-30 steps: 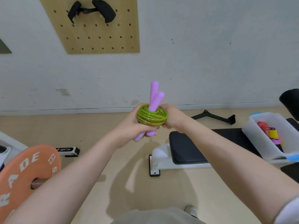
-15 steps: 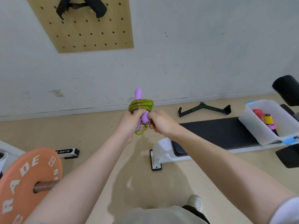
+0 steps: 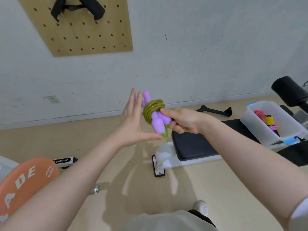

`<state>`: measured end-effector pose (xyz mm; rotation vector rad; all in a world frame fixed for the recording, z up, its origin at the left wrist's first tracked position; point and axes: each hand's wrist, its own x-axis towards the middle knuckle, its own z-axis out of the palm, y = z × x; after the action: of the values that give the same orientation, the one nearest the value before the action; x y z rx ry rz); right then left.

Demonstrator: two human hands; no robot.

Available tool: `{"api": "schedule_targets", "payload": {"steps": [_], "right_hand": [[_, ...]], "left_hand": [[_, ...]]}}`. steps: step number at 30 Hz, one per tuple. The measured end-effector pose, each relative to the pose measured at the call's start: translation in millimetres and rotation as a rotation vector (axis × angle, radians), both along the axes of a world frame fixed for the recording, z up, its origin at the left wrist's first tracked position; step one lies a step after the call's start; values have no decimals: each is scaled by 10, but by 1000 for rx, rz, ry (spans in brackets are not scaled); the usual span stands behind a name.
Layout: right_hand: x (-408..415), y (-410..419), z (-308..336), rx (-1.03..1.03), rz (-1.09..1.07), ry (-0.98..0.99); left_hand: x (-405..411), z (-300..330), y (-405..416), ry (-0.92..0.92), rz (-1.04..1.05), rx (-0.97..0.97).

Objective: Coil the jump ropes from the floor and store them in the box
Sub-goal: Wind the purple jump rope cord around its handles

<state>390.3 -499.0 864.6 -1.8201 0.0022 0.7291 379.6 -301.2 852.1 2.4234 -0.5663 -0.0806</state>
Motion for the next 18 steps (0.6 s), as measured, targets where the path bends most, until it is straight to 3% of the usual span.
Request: {"api": "schedule_targets", "payload": {"steps": [2, 3, 6, 8, 10, 13, 16, 18], "right_hand": [[-3, -20, 45, -112, 140, 55], [-17, -18, 67, -145, 208, 93], [-34, -35, 102, -132, 377, 215], [-37, -62, 126, -98, 435, 271], [-39, -74, 138, -95, 427, 277], [-27, -22, 210, -243, 384, 175], [44, -7, 332, -484, 422, -22], [96, -73, 392, -477, 361, -99]], "left_hand": [[103, 104, 74, -295, -209, 193], [140, 158, 72, -351, -315, 275], [30, 380, -48, -100, -499, 311], [-66, 405, -127, 60, -471, 193], [-110, 346, -159, 101, -408, 74], [-154, 247, -181, 127, -268, 16], [-203, 101, -182, 300, -181, -102], [-217, 57, -181, 378, -144, -241]]}}
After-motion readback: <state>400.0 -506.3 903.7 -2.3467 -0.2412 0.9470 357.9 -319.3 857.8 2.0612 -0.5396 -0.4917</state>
